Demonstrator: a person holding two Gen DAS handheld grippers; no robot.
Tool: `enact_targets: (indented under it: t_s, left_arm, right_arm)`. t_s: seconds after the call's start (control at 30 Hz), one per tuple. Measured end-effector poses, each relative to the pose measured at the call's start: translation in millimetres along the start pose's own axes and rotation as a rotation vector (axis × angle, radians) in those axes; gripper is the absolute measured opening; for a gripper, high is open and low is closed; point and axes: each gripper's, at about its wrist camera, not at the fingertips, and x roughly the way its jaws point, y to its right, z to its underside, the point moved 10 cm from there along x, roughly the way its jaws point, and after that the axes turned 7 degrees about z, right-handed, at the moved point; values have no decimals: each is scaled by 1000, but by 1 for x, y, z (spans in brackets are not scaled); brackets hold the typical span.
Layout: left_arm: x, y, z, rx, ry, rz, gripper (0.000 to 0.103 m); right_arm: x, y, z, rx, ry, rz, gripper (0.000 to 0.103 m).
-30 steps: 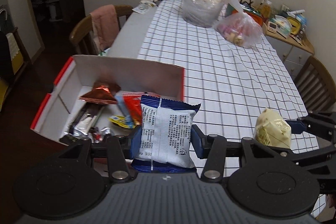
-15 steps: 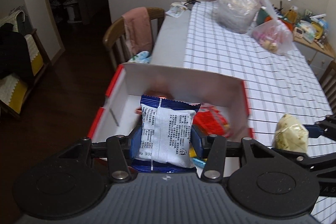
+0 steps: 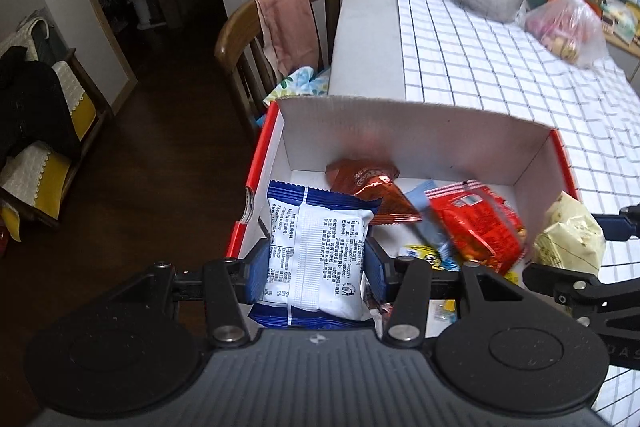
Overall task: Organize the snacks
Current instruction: 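Carry both packets into the white box and open both grippers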
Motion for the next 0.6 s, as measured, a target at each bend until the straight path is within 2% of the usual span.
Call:
enact_targets:
  t_s: [0.27, 0.6]
  left_arm:
    - [29, 4, 3, 53, -59, 3, 48]
    - [53, 8, 14, 71, -134, 14, 49]
  right_arm:
    - [24, -8, -1, -26, -43, 11, 58]
    - [40, -12, 4, -43, -78, 26, 59]
